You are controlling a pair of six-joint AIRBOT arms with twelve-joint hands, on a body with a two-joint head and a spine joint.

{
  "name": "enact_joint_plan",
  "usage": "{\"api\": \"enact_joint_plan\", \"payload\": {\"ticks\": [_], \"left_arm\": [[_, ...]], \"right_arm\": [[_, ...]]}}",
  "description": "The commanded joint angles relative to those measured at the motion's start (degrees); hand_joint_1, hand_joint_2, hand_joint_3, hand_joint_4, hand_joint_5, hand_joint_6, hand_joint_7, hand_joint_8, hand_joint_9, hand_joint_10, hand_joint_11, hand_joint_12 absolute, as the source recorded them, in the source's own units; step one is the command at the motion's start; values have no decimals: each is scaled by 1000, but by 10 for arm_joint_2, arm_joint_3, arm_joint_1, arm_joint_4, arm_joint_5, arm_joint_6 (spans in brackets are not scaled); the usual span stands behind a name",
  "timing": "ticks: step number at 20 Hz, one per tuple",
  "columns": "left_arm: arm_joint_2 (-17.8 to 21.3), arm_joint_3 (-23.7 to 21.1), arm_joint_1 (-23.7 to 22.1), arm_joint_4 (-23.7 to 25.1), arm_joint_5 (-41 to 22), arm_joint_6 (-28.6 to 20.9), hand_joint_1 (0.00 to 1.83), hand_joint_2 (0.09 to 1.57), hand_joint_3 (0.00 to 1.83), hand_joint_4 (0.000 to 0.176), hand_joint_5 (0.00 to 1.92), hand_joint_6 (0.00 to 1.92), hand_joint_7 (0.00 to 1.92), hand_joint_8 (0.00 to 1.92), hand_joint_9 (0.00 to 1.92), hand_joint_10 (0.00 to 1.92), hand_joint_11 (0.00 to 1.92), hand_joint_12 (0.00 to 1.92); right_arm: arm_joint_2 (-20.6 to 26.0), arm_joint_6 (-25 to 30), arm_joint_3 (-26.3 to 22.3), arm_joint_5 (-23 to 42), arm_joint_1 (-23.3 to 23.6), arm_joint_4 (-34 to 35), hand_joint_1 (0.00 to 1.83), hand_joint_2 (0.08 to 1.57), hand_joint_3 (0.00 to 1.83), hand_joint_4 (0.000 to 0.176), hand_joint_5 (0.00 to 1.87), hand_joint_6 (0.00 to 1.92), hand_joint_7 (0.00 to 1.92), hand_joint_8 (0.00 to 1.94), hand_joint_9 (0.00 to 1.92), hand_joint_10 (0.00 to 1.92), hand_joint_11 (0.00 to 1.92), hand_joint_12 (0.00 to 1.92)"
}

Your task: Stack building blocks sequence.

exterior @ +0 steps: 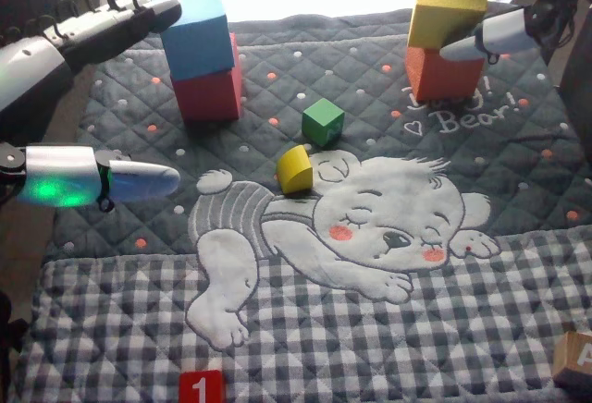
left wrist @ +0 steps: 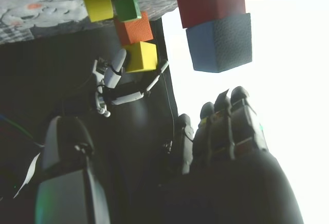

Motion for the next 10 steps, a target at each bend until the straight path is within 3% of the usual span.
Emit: {"api": "enact_joint_plan", "payload": {"ticks": [1, 2, 4, 5, 6, 8, 10], "left_arm": [[1, 0, -7, -1, -71, -4, 774, 891, 6, 129, 136, 2, 59, 3, 12, 0, 14, 21], [1, 0, -7, -1, -72, -4, 753, 888, 4, 127, 121, 0, 34, 0, 2, 0, 5, 18], [2, -1, -7, -1, -73, -5, 765, 886, 2, 128, 108, 0, 10, 0, 0, 0, 0, 12], [2, -1, -7, -1, -74, -5, 752, 889, 3, 138, 99, 0, 1, 0, 0, 0, 0, 2], [2, -1, -7, -1, -75, -5, 771, 888, 2, 132, 99, 1, 0, 0, 0, 0, 0, 0], [1, 0, -7, -2, -77, -6, 796, 887, 1, 118, 111, 5, 5, 2, 0, 0, 0, 0], [1, 0, -7, -2, -77, -6, 788, 887, 1, 116, 110, 4, 4, 1, 0, 0, 0, 0]], "right_arm": [[5, -2, -2, 57, 4, 10, 1100, 972, 0, 7, 312, 0, 559, 11, 740, 394, 489, 1289], [5, -2, -7, 58, 4, 10, 1014, 947, 1, 67, 167, 0, 441, 1, 627, 189, 392, 1222], [5, -2, -14, 64, 4, 10, 941, 898, 0, 132, 15, 0, 304, 0, 509, 37, 272, 1133], [7, -2, -18, 68, 4, 10, 916, 888, 0, 153, 2, 0, 193, 0, 436, 7, 213, 1165], [9, -2, -21, 70, 4, 10, 885, 886, 0, 163, 0, 0, 146, 0, 432, 5, 241, 1185], [11, -2, -23, 73, 4, 10, 865, 872, 0, 166, 0, 0, 140, 1, 396, 0, 255, 1151], [11, -2, -23, 73, 4, 10, 880, 868, 0, 152, 0, 0, 169, 1, 399, 1, 284, 1074]]}}
